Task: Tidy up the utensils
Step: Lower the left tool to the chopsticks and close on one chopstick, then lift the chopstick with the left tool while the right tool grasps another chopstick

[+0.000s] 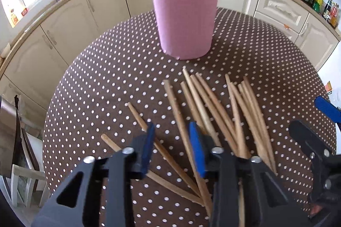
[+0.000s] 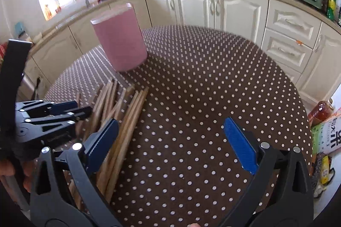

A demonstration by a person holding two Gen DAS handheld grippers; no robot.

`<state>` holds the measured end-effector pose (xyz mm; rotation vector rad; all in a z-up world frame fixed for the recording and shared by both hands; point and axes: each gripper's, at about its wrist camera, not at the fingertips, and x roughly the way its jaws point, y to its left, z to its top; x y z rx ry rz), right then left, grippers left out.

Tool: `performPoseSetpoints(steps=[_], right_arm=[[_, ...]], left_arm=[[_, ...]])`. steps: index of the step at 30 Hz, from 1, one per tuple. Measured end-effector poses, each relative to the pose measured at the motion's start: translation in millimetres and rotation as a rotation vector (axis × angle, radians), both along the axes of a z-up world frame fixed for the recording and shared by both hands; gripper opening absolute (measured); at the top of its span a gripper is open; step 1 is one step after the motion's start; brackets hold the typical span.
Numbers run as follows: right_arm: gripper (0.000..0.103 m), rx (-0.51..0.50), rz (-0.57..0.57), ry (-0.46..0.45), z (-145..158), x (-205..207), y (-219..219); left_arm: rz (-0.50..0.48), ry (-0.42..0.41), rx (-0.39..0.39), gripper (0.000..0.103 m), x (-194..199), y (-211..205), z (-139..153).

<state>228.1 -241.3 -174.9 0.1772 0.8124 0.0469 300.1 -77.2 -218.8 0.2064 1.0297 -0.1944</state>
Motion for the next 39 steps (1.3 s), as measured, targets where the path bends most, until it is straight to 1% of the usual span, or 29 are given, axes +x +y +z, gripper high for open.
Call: performPoseSetpoints(steps=[4,6,7,8,9,11,13,16,17,18,19,21,22,24,26,30,33,37,38,39], right_arm=[[0.097,-0.034,0.017,0.032,-7.3,14.2,6.6],[0.097,-0.047,0.029,0.050,-10.9,18.1,11.3],[0.097,-0.051,0.035,0.056,-11.9,20.4,13.7],[0.095,-0.059,0.038,0.064,-13.1,22.7,15.2],[0.091,-0.068,0.041,0.071,-14.3,26.3,17.7],[0.086,-0.096,0.038,0.093,-18.5,30.7,21.9],[0.083,-0.093,0.038,0.095,-20.0,31.2,23.2],[0.070,-0.080,0.047,0.099,-19.6,31.3,24.5],[0.064,-0.085,0.049,0.102,-19.0,31.8,25.4],[0.049,-0.098,0.047,0.107,-18.9,32.7,26.5],[0.045,-0.115,0.049,0.120,-20.1,34.5,27.3],[0.045,-0.147,0.053,0.125,-21.9,39.0,30.8],[0.045,-0.142,0.053,0.130,-20.9,39.8,30.9],[0.046,-0.069,0.050,0.126,-16.2,39.4,23.9],[0.046,-0.061,0.035,0.110,-11.6,37.3,19.4],[0.046,-0.026,0.075,0.132,-11.6,37.5,21.8],[0.045,-0.035,0.102,0.159,-16.4,41.7,32.2],[0.042,-0.133,0.118,0.184,-18.4,49.1,48.2],[0.040,-0.140,0.121,0.188,-17.9,51.2,50.4],[0.035,-0.144,0.122,0.191,-17.1,53.9,54.0]], left_arm=[[0.000,0.002,0.002,0.030,12.8,3.8,0.8],[0.001,0.003,0.002,0.022,14.9,7.4,1.8],[-0.004,0.015,-0.010,0.015,17.5,7.6,1.1],[-0.008,0.025,-0.027,0.013,20.0,8.7,0.5],[-0.012,0.028,-0.036,0.013,17.5,11.8,0.2],[-0.016,0.021,-0.033,0.012,19.2,10.8,0.4],[-0.021,0.024,-0.050,0.011,21.8,11.7,1.7],[-0.027,0.028,-0.079,0.007,19.7,15.1,2.8],[-0.032,0.026,-0.086,0.006,20.6,15.4,4.8],[-0.036,0.023,-0.085,0.006,20.0,16.0,6.1],[-0.038,0.021,-0.083,0.006,18.1,19.0,6.7],[-0.042,0.026,-0.084,0.006,18.6,22.2,5.1],[-0.041,0.030,-0.082,0.006,18.5,24.5,4.4],[-0.042,0.033,-0.087,0.006,16.1,25.1,3.8],[-0.044,0.034,-0.092,0.006,10.8,25.5,2.4],[-0.042,0.035,-0.102,0.006,9.1,30.2,1.1],[-0.043,0.036,-0.098,0.006,9.5,30.3,2.1],[-0.049,0.045,-0.093,0.006,11.2,28.5,3.6],[-0.050,0.047,-0.091,0.006,13.1,27.7,3.6],[-0.053,0.053,-0.087,0.006,16.0,26.2,3.2]])
